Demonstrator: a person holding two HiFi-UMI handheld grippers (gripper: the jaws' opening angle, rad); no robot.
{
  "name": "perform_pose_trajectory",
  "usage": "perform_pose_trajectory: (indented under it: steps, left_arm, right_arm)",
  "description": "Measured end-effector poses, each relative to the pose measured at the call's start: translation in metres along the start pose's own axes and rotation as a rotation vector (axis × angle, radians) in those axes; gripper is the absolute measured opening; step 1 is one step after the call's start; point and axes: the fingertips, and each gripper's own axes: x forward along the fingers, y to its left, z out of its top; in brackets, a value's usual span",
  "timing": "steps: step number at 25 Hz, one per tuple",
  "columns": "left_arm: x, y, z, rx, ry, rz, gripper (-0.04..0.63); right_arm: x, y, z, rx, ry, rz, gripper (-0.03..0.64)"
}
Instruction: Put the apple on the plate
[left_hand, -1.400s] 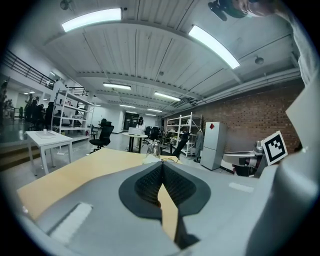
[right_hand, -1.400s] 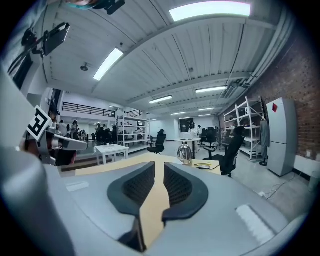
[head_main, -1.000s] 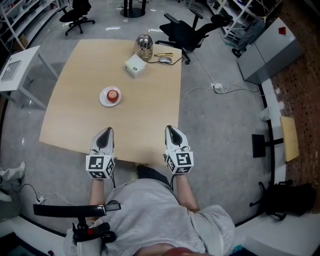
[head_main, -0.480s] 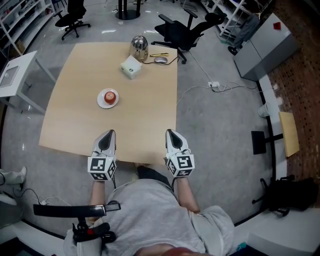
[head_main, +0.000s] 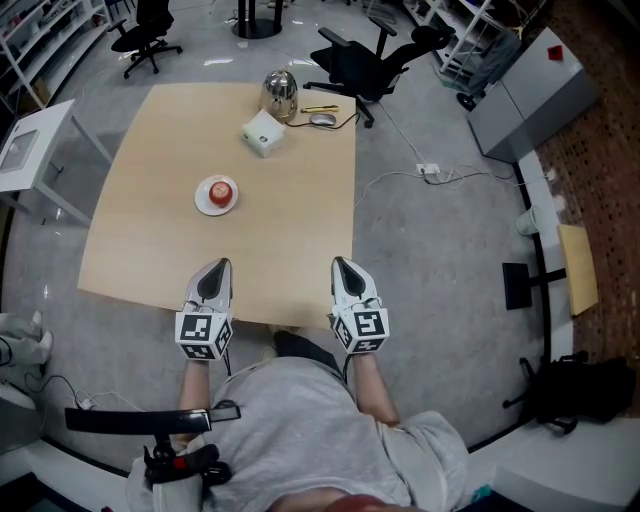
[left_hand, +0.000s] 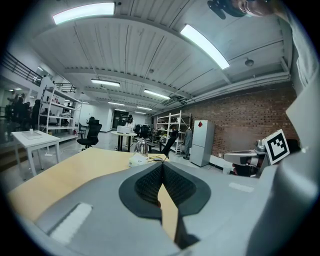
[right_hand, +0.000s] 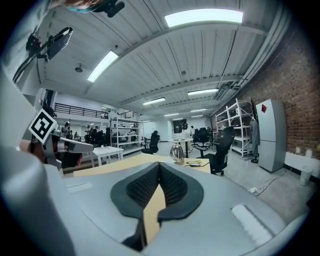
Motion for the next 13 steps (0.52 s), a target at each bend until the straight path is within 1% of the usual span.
perform_pose_trajectory:
  steps: [13]
  left_arm:
    - [-0.0007, 0.0013, -0.0020, 0.000, 0.003, 0.002, 0.020]
  right_arm:
    - [0.0011, 0.0020, -0.0019, -0.004, 0.002, 0.004, 0.006]
